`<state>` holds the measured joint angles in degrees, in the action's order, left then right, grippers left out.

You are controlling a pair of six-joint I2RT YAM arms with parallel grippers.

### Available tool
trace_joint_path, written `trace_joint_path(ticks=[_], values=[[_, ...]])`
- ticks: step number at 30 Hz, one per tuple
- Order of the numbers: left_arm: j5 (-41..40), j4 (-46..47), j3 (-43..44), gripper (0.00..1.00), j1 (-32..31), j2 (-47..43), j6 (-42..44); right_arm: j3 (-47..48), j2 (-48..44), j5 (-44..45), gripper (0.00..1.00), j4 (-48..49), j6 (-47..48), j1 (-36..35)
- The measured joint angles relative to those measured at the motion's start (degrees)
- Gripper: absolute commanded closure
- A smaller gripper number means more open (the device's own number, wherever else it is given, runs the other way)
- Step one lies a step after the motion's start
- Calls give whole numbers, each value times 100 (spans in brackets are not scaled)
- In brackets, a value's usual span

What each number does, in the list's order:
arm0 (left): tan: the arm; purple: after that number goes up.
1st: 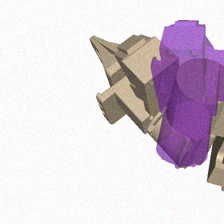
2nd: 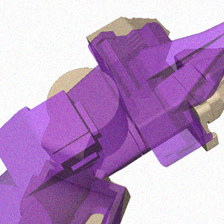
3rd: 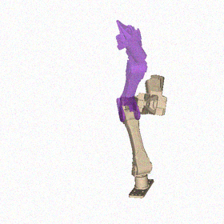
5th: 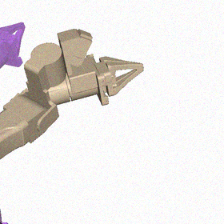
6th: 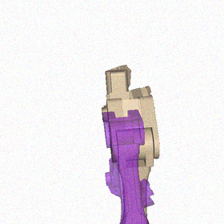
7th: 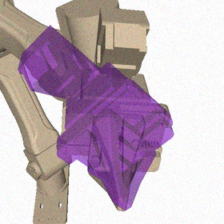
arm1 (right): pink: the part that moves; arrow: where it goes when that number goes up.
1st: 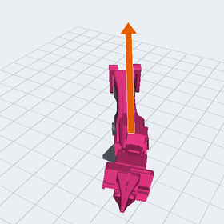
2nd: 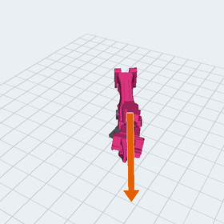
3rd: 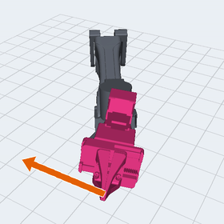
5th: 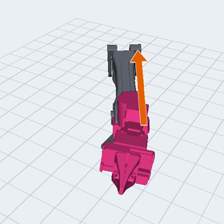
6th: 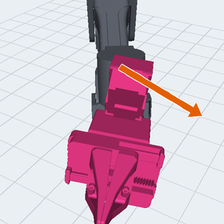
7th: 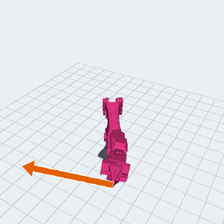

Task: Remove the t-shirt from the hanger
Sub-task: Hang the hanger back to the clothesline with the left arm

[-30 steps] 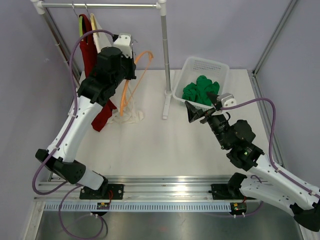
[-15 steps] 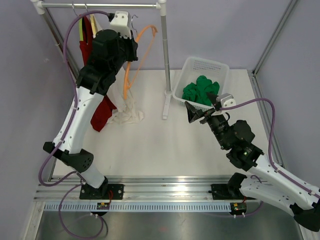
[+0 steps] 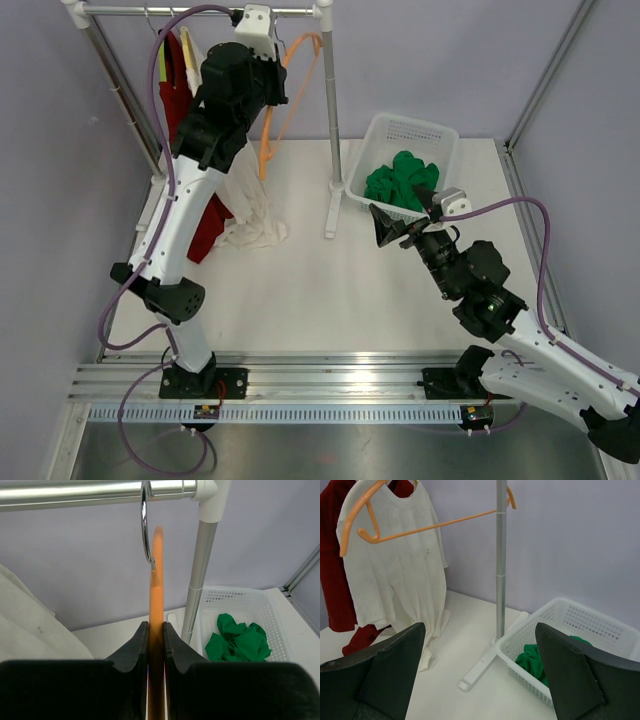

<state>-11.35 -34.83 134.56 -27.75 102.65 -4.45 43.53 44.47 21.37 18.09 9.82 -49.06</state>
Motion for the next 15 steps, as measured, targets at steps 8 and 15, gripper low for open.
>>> trace_joint_path(ticks=[8,15], values=[[-17,417,-4,100,0,223,13,-50,-63,-103,1,0,0,0],[-24,866,-46,100,0,223,11,-50,-70,-160,0,-2,-2,0]])
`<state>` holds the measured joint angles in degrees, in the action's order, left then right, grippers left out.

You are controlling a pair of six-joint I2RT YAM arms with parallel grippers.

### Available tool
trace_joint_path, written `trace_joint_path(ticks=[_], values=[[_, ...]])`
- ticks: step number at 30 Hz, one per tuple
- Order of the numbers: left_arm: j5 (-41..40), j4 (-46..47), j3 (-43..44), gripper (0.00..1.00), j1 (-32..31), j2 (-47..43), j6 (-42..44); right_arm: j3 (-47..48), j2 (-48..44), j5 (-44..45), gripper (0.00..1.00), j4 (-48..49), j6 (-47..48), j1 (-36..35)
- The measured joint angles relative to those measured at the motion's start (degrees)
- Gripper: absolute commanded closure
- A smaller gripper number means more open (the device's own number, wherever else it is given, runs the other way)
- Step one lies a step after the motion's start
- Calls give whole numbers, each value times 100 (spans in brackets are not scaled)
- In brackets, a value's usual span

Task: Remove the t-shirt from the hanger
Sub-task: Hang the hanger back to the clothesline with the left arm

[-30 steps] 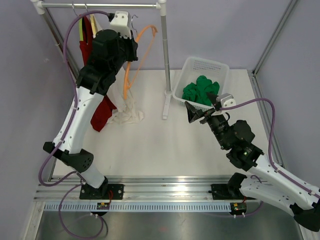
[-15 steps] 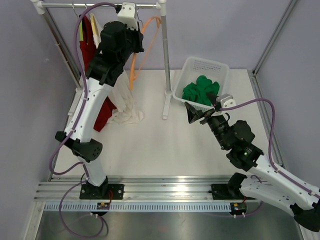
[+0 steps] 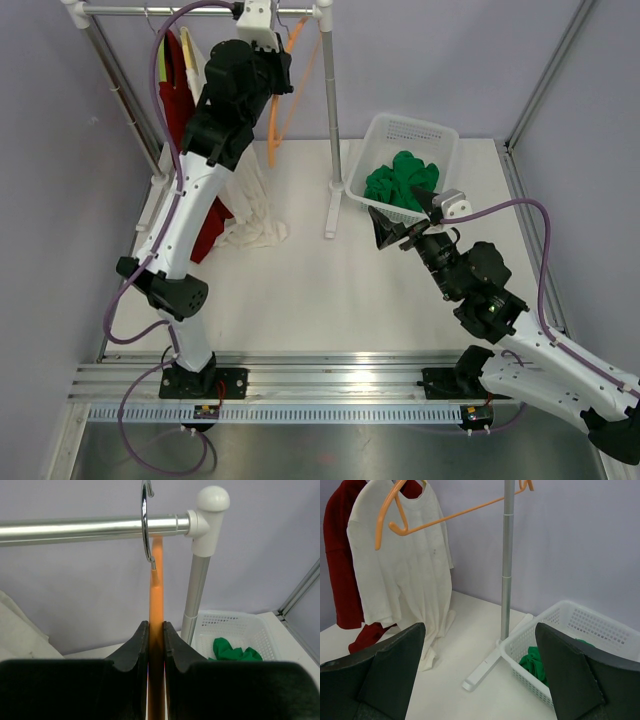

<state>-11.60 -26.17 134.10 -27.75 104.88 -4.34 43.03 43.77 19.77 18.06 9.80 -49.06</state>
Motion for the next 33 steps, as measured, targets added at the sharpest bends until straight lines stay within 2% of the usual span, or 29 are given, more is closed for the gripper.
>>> trace_joint_path(ticks=[16,28,31,33], values=[[109,494,310,100,17,857,-22,-26,-120,-291,0,0,-44,0],[339,533,310,100,33,885,-92,-33,-133,-400,0,0,-63,0],[358,531,310,92,33,885,-92,-33,-133,-402,0,0,-63,0],[365,531,310,89,31,885,-92,-33,-133,-404,0,0,-63,0]])
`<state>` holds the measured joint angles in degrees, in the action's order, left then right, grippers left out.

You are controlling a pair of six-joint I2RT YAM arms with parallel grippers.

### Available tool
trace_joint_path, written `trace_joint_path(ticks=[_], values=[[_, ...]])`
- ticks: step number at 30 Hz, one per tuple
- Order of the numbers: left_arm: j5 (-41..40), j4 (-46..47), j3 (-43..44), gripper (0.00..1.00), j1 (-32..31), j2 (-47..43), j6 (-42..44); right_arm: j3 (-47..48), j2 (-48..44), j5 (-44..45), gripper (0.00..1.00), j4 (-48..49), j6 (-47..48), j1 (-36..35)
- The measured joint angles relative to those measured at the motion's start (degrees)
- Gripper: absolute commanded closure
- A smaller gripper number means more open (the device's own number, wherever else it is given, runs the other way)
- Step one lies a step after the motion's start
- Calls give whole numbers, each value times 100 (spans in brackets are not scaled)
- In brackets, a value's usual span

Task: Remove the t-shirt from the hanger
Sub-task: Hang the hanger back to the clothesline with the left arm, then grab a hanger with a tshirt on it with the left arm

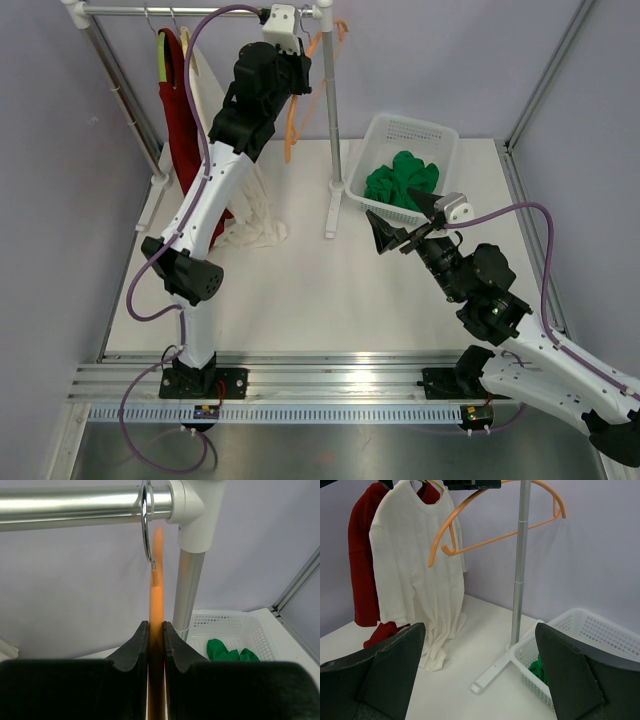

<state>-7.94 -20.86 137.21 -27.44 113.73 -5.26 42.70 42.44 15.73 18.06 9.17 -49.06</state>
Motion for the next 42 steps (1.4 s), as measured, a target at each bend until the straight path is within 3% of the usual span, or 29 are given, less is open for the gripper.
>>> trace_joint_path(ticks=[2,5,6,7,11,12,16,19,35,42], values=[[0,-4,0,84,2,0,0,0,0,-7,0,0,0,0],[-2,17,-101,65,2,-48,9,0,0,-24,1,0,-4,0],[0,20,-157,50,2,-85,11,0,0,-26,0,-2,-9,0],[0,31,-221,44,0,-133,42,0,0,-28,1,-2,-15,0],[-7,85,-564,30,2,-490,52,0,7,-35,0,-2,-46,0],[-11,94,-621,22,2,-584,55,0,11,-37,0,-2,-48,0],[-39,87,-901,6,0,-1102,76,0,31,-44,1,-2,-72,0],[-81,129,-1261,1,0,-1556,79,0,39,-44,1,-4,-105,0],[-597,96,-3447,1,0,-3482,81,-116,61,-199,1,173,-221,0],[-905,227,-4535,1,0,-4653,76,-195,466,-256,1,579,-960,0]])
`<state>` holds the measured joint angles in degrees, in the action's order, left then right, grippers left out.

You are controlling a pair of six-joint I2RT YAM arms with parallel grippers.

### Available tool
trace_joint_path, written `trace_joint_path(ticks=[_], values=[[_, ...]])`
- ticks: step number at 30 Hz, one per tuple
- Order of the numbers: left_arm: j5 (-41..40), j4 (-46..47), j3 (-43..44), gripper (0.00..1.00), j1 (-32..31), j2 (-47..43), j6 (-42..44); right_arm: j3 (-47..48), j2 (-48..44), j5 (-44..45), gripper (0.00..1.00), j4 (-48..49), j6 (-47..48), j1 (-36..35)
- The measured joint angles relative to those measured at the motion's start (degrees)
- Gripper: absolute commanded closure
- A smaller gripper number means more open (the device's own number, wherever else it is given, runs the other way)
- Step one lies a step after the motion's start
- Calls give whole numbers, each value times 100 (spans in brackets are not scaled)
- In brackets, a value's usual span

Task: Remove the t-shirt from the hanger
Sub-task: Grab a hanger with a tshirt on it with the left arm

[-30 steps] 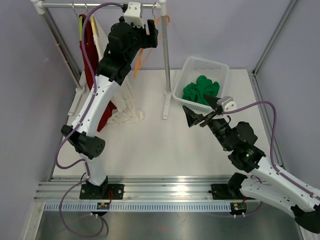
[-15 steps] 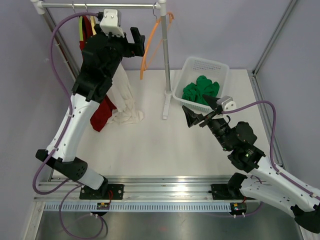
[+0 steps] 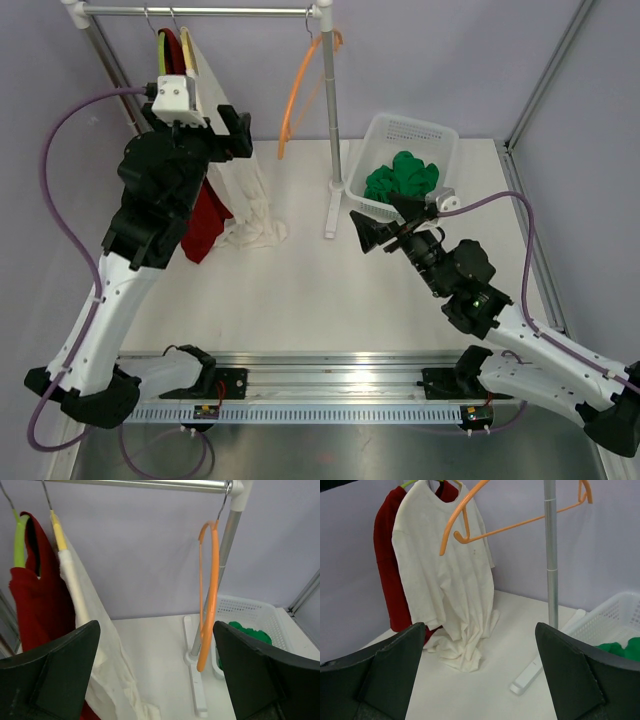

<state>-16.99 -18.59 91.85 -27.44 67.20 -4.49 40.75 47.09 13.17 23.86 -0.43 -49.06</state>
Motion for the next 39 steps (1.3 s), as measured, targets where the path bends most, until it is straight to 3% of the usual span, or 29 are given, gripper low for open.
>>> trace_joint_path(ticks=[5,11,19,27,39], values=[[-79,278,-363,1,0,-544,2,-170,173,540,0,363,-1340,0],[-382,457,-361,1,0,-476,74,-195,175,837,0,321,-2350,2],[-1104,409,-199,1,7,33,448,813,151,570,0,-542,-1945,2],[-2037,326,699,1,146,844,767,715,-299,643,1,-577,-1572,4],[-1808,-651,2975,1,1008,2514,363,745,-114,422,1,-688,-1180,4]])
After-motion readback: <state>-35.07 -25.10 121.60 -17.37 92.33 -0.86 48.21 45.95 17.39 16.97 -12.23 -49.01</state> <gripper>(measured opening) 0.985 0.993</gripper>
